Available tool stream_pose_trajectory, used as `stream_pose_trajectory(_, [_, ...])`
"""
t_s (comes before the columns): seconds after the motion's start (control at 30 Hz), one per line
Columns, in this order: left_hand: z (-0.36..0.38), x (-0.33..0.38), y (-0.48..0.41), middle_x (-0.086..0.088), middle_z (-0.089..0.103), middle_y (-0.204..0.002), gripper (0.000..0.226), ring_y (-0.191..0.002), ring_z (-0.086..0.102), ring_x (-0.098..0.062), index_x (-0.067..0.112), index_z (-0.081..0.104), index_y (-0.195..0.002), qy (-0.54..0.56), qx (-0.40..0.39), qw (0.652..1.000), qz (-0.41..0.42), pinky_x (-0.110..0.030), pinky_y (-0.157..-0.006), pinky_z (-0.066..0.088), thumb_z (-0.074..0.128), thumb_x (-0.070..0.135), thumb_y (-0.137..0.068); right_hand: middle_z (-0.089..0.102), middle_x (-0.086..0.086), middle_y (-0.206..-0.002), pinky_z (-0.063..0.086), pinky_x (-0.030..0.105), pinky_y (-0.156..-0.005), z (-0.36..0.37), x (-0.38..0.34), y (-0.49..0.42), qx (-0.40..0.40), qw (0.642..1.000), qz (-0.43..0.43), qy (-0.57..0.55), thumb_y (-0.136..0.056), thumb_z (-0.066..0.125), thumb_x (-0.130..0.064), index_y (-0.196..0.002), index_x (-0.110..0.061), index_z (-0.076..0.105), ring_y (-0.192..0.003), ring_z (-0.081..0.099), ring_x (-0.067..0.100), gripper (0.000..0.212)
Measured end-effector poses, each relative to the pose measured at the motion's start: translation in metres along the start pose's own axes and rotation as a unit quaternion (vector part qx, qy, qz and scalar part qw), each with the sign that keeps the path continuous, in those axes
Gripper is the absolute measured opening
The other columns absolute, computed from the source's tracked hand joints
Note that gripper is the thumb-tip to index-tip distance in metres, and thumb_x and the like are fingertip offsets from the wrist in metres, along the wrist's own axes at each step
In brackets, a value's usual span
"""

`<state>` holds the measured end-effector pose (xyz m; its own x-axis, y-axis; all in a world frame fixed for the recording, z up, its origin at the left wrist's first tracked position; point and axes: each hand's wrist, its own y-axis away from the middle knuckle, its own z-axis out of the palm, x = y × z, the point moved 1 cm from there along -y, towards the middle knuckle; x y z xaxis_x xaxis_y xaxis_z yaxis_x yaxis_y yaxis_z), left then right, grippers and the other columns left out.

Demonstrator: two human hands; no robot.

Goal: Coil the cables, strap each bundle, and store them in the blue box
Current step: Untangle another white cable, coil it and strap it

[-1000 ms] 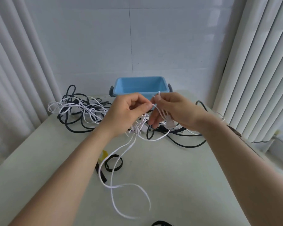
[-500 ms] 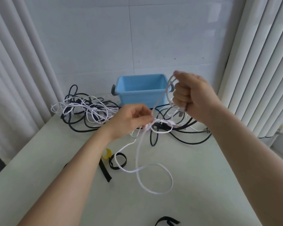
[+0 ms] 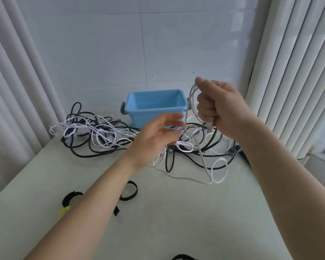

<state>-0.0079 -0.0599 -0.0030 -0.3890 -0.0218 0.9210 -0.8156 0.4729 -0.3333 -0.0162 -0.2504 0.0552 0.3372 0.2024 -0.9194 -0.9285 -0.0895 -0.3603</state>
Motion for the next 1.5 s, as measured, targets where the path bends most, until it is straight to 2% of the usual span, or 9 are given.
stream_pose_trajectory(0.37, [0.009,-0.007,0.003,0.014,0.064,-0.077,0.013,-0.077,0.059,-0.001,0.019,0.068,-0.087,-0.016,-0.052,0.998,-0.019,-0.015,-0.08,0.044,0.061,0.014,-0.097,0.016,-0.006,-0.048,0.006,0.031,-0.05,0.006,-0.006,0.002,0.049,0.997,-0.059,-0.014,-0.103,0.051,-0.024,-0.064,-0.023,0.018,-0.044,0.009,0.012,0.051])
stream_pose_trajectory(0.6, [-0.003,-0.006,0.002,0.002,0.073,-0.117,0.013,-0.117,0.064,-0.008,0.005,0.06,-0.088,-0.001,-0.074,0.997,-0.008,-0.012,-0.096,0.046,0.05,0.008,-0.097,0.014,-0.006,-0.048,0.007,0.026,-0.048,0.004,-0.007,0.001,0.044,0.996,-0.062,-0.047,-0.103,0.049,-0.026,-0.055,-0.027,0.025,-0.044,0.006,0.013,0.054])
stream_pose_trajectory(0.73, [-0.005,-0.014,0.0,-0.011,0.07,-0.094,0.012,-0.087,0.068,-0.021,0.012,0.062,-0.095,-0.037,-0.022,0.999,-0.019,-0.024,-0.083,0.053,0.059,0.0,-0.096,0.014,-0.007,-0.047,0.006,0.027,-0.048,-0.001,-0.011,0.002,0.049,0.995,-0.066,-0.048,-0.103,0.049,-0.026,-0.055,-0.027,0.025,-0.043,0.007,0.013,0.054])
stream_pose_trajectory(0.9, [-0.019,-0.016,-0.003,0.002,0.073,-0.09,0.021,-0.09,0.07,-0.016,0.025,0.073,-0.102,-0.09,0.115,0.989,0.003,-0.03,-0.09,0.055,0.061,0.008,-0.097,0.016,-0.006,-0.046,0.008,0.023,-0.047,-0.023,-0.009,0.0,0.135,0.988,-0.062,-0.044,-0.102,0.053,-0.022,-0.058,-0.024,0.029,-0.042,0.007,0.013,0.05])
stream_pose_trajectory(1.0, [-0.032,-0.016,-0.006,0.003,0.06,-0.072,0.025,-0.071,0.056,-0.021,0.025,0.076,-0.1,-0.06,0.174,0.983,-0.02,-0.032,-0.077,0.053,0.054,0.014,-0.102,0.022,-0.006,-0.046,0.013,0.021,-0.046,-0.045,0.001,-0.001,0.208,0.977,-0.04,0.021,-0.098,0.059,-0.023,-0.062,-0.024,0.031,-0.037,0.015,0.011,0.046])
stream_pose_trajectory(1.13, [-0.039,-0.015,-0.008,0.012,0.037,-0.051,0.026,-0.05,0.038,-0.007,0.02,0.076,-0.093,-0.067,0.177,0.98,-0.059,-0.014,-0.05,0.041,0.052,0.02,-0.103,0.03,-0.001,-0.049,0.021,0.024,-0.041,-0.054,0.023,-0.003,0.277,0.951,0.02,0.133,-0.095,0.062,-0.03,-0.063,-0.024,0.034,-0.032,0.027,0.011,0.043])
stream_pose_trajectory(1.27, [-0.051,-0.016,-0.004,0.016,0.045,-0.046,0.028,-0.045,0.039,-0.005,0.009,0.071,-0.087,-0.063,0.12,0.988,-0.074,-0.026,-0.057,0.039,0.062,0.035,-0.094,0.032,-0.003,-0.046,0.023,0.021,-0.039,-0.051,0.029,-0.005,0.293,0.941,0.042,0.163,-0.094,0.062,-0.032,-0.063,-0.023,0.036,-0.034,0.027,0.012,0.042])
stream_pose_trajectory(1.4, [-0.062,-0.015,-0.006,0.003,0.043,-0.056,0.035,-0.055,0.051,-0.015,0.012,0.056,-0.073,0.098,0.146,0.98,-0.091,-0.03,-0.064,0.046,0.054,0.034,-0.1,0.019,-0.007,-0.043,0.016,0.019,-0.04,-0.051,0.026,-0.008,0.216,0.962,0.153,-0.06,-0.098,0.056,-0.028,-0.058,-0.025,0.023,-0.035,0.016,0.011,0.051])
stream_pose_trajectory(1.5, [-0.061,-0.017,-0.006,0.003,0.036,-0.055,0.031,-0.044,0.038,-0.011,0.01,0.059,-0.081,0.178,0.158,0.963,-0.125,-0.019,-0.042,0.034,0.053,0.032,-0.101,0.019,-0.008,-0.043,0.02,0.02,-0.038,-0.046,0.021,-0.009,0.118,0.922,0.182,-0.322,-0.097,0.049,-0.024,-0.053,-0.022,0.027,-0.034,0.019,0.009,0.049])
